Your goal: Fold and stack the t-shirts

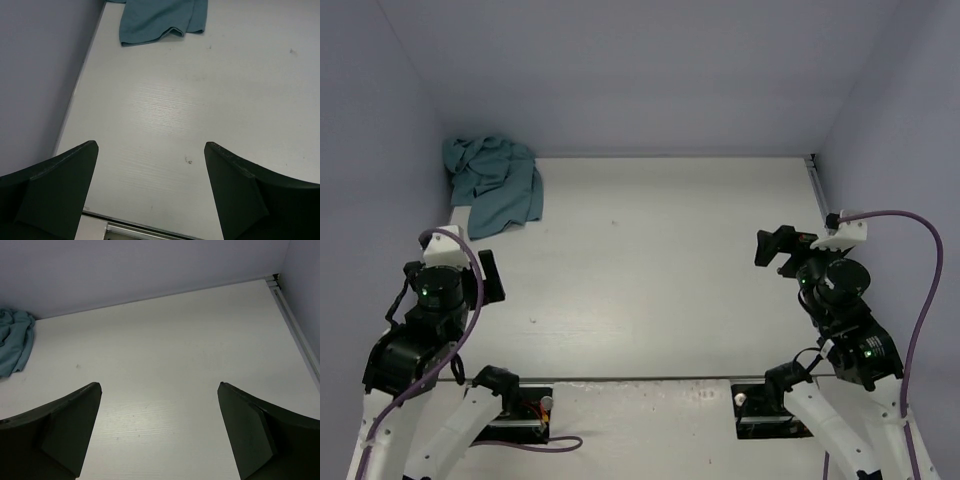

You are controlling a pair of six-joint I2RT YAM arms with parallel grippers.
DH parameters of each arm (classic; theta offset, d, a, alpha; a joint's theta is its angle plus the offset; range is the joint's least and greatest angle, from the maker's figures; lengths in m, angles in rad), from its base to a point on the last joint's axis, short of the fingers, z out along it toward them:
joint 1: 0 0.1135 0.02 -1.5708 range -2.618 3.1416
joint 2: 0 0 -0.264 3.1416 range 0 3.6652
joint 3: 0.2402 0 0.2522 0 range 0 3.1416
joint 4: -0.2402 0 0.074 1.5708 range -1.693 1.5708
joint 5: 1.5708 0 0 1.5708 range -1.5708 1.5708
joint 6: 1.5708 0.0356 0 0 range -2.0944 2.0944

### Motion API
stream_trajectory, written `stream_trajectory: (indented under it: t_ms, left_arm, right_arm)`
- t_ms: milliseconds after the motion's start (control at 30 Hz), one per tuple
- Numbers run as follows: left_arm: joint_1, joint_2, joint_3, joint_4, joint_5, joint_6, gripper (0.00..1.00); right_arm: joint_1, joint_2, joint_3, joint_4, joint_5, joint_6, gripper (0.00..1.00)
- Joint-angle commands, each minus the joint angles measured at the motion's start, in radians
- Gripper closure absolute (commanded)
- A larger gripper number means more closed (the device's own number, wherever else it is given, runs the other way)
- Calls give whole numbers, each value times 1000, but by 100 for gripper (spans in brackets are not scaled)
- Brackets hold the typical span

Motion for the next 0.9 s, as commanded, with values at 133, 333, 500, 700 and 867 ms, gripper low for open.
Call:
stream_trajectory:
  t_ms: [133, 333, 500, 700, 867]
  left_arm:
    - [14, 309, 68, 82, -60, -56, 13]
    - [177, 734, 244, 220, 67, -140, 13]
    - [318, 1050, 404, 321, 63, -181, 14]
    - [449, 1337, 607, 320, 118, -166, 19]
    - [505, 1470, 709, 318, 122, -128, 22]
  right_arm:
    - [28, 81, 39, 79, 75, 11, 0]
    - [27, 193, 73, 82, 91, 12, 0]
    - [27, 244, 93, 83, -5, 5, 0]
    - [28, 323, 79, 84, -116, 45, 0]
    - [30, 355, 70, 85, -170, 60, 0]
